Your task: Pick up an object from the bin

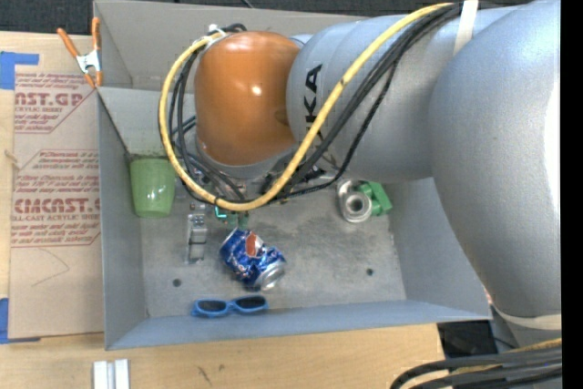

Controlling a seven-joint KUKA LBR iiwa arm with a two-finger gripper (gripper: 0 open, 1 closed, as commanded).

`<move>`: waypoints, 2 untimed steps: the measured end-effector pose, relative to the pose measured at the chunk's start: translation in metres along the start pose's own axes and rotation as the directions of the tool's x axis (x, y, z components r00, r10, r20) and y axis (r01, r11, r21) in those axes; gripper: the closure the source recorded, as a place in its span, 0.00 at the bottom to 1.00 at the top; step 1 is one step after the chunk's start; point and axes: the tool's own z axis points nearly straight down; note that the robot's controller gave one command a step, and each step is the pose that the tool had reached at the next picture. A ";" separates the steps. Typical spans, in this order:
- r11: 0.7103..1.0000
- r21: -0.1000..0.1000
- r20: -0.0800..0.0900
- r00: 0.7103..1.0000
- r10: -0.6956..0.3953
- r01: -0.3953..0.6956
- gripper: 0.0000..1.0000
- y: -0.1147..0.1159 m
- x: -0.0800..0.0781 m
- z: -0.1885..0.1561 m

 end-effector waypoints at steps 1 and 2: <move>0.992 -0.001 0.018 0.992 -0.127 0.127 0.00 -0.051 0.050 0.116; 0.991 -0.001 0.008 0.991 -0.131 0.131 1.00 -0.050 0.053 0.115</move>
Offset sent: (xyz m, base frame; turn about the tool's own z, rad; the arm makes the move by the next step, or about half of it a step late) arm -0.0541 -0.0507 -0.1154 -0.1311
